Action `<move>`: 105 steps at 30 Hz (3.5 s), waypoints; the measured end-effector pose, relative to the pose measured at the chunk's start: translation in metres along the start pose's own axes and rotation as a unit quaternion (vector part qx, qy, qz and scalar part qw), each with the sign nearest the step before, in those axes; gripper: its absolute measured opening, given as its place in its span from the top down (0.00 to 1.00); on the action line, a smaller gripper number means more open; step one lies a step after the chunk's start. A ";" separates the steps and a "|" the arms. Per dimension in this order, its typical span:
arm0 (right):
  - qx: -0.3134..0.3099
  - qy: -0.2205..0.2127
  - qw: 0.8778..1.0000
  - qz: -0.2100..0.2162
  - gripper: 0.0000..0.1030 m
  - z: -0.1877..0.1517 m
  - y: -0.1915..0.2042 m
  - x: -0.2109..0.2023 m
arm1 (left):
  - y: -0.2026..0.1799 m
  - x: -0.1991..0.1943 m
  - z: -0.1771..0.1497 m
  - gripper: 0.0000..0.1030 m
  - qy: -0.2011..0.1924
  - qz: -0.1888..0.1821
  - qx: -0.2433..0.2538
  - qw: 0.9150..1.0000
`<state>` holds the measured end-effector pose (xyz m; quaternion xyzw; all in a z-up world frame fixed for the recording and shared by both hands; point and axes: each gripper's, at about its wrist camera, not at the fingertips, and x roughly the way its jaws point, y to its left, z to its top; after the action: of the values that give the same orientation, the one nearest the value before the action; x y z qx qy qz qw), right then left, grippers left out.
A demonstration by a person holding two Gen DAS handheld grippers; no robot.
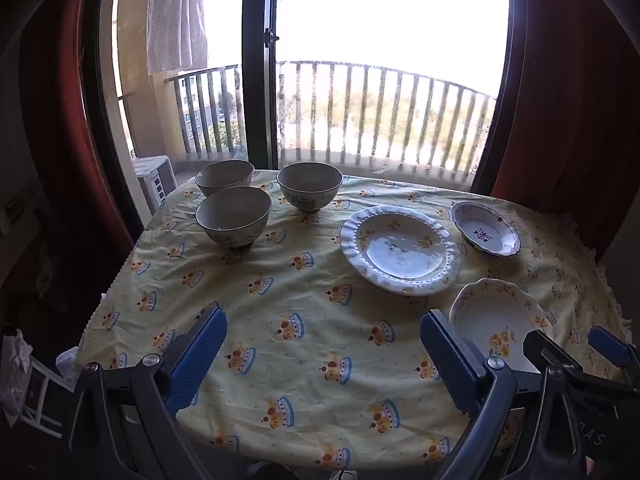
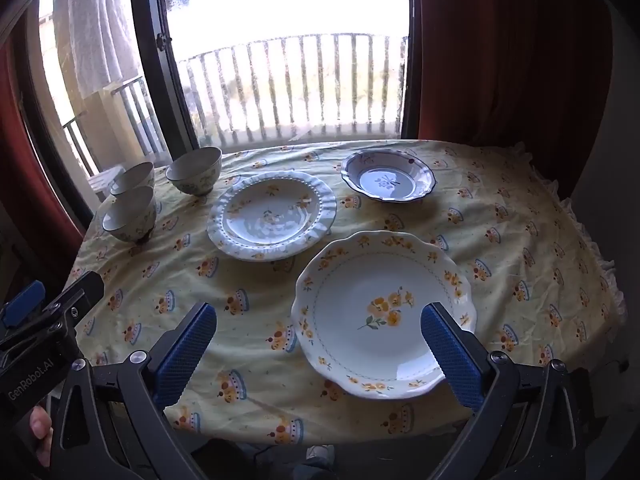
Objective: Organize plates and bowls
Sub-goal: 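Move both grippers toward the large yellow-flower plate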
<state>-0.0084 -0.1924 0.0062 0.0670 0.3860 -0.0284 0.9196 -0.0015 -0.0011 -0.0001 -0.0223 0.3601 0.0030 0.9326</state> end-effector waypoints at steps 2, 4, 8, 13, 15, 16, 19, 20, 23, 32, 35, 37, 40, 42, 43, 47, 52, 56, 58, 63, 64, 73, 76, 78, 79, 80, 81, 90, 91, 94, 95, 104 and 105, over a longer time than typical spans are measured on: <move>-0.015 0.020 1.000 -0.014 0.00 0.001 0.003 0.002 | -0.006 0.003 0.002 0.05 0.011 0.008 0.012 1.000; -0.019 0.023 0.999 -0.014 0.01 0.002 0.006 0.003 | -0.005 0.004 0.002 0.08 0.009 0.006 0.008 1.000; -0.023 0.026 0.999 -0.022 0.01 0.006 0.011 0.006 | -0.006 -0.001 -0.002 0.07 0.006 0.014 0.008 1.000; -0.026 0.012 0.999 -0.019 0.01 0.002 0.005 0.002 | -0.004 0.002 -0.001 0.07 0.006 0.007 0.014 1.000; -0.026 0.012 0.999 -0.014 0.01 0.004 0.005 0.003 | -0.004 0.002 0.000 0.08 0.004 0.006 0.015 1.000; -0.030 0.008 0.999 -0.013 0.01 -0.002 0.008 0.001 | -0.003 0.003 0.001 0.08 0.005 0.005 0.014 1.000; -0.032 0.006 0.999 -0.014 0.01 0.000 0.010 0.001 | -0.004 0.004 0.002 0.09 0.006 0.005 0.016 1.000; -0.032 0.005 0.999 -0.014 0.01 0.000 0.010 0.002 | -0.003 0.005 0.001 0.09 0.005 0.004 0.016 1.000; -0.031 0.005 0.999 -0.015 0.01 0.000 0.011 0.002 | -0.002 0.007 0.002 0.10 0.008 -0.001 0.016 1.000; -0.024 0.009 1.000 -0.017 0.02 0.003 0.010 0.006 | -0.006 0.010 0.002 0.13 0.008 -0.003 0.027 1.000; -0.023 0.011 0.999 -0.018 0.02 0.004 0.010 0.007 | -0.006 0.011 0.002 0.13 0.011 -0.003 0.027 1.000; -0.023 0.012 0.999 -0.020 0.03 0.004 0.010 0.008 | -0.006 0.012 0.001 0.13 0.014 -0.004 0.026 1.000; -0.022 0.014 0.999 -0.021 0.03 0.004 0.008 0.010 | -0.006 0.013 0.000 0.13 0.019 -0.006 0.026 0.999; -0.020 0.014 0.999 -0.022 0.03 0.004 0.008 0.010 | -0.007 0.014 0.000 0.13 0.020 -0.007 0.027 0.999; -0.019 0.015 0.999 -0.022 0.03 0.004 0.007 0.010 | -0.007 0.014 0.000 0.13 0.021 -0.006 0.028 0.999; -0.018 0.016 0.999 -0.024 0.03 0.003 0.006 0.011 | -0.008 0.015 -0.002 0.13 0.029 -0.004 0.029 0.999; -0.017 0.016 0.999 -0.024 0.03 0.003 0.006 0.011 | -0.010 0.016 -0.002 0.13 0.033 -0.004 0.028 0.999; -0.017 0.015 0.999 -0.025 0.03 0.003 0.006 0.011 | -0.010 0.015 -0.001 0.13 0.031 -0.006 0.028 0.999; -0.017 0.016 0.999 -0.025 0.03 0.002 0.004 0.011 | -0.011 0.014 -0.001 0.13 0.030 -0.004 0.028 0.999; -0.024 0.016 0.999 -0.027 0.03 0.002 0.003 0.011 | -0.011 0.012 0.000 0.13 0.027 -0.005 0.021 0.999; -0.026 0.016 0.999 -0.027 0.03 0.002 0.003 0.011 | -0.011 0.011 0.000 0.13 0.027 -0.004 0.020 0.999; -0.034 0.028 0.999 -0.015 0.03 0.006 0.007 0.011 | -0.009 0.011 0.006 0.12 0.025 0.010 0.030 0.999; -0.027 0.033 0.999 -0.016 0.03 0.007 0.011 0.011 | -0.004 0.014 0.010 0.12 0.025 0.003 0.035 0.999; -0.022 0.033 0.999 -0.020 0.03 0.008 0.015 0.011 | -0.002 0.018 0.013 0.12 0.024 0.001 0.043 0.999; -0.020 0.035 0.999 -0.024 0.03 0.008 0.017 0.012 | 0.000 0.020 0.016 0.12 0.027 -0.002 0.047 0.999; -0.018 0.039 0.999 -0.026 0.03 0.009 0.020 0.013 | 0.002 0.023 0.018 0.12 0.029 -0.007 0.049 0.998; -0.015 0.041 0.999 -0.026 0.03 0.010 0.022 0.014 | 0.004 0.024 0.021 0.12 0.030 -0.015 0.051 0.998; 0.022 0.049 0.996 -0.069 0.03 0.023 0.032 0.013 | 0.004 0.041 0.040 0.12 0.070 -0.051 0.085 0.993; 0.026 0.050 0.996 -0.074 0.03 0.024 0.032 0.014 | 0.002 0.044 0.041 0.12 0.073 -0.053 0.090 0.992; 0.038 0.053 0.994 -0.082 0.04 0.027 0.029 0.016 | -0.004 0.053 0.042 0.12 0.091 -0.057 0.100 0.989; 0.041 0.053 0.994 -0.082 0.05 0.028 0.028 0.018 | -0.006 0.056 0.042 0.12 0.096 -0.058 0.103 0.988; 0.049 0.063 0.993 -0.082 0.09 0.030 -0.009 0.042 | -0.047 0.080 0.034 0.12 0.122 -0.062 0.102 0.985; 0.048 0.066 0.993 -0.081 0.09 0.030 -0.016 0.046 | -0.053 0.082 0.033 0.12 0.124 -0.061 0.099 0.985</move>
<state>0.0436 -0.2129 -0.0072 0.0819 0.4483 -0.1166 0.8824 0.0826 -0.0532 -0.0293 0.0483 0.4692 -0.0927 0.8769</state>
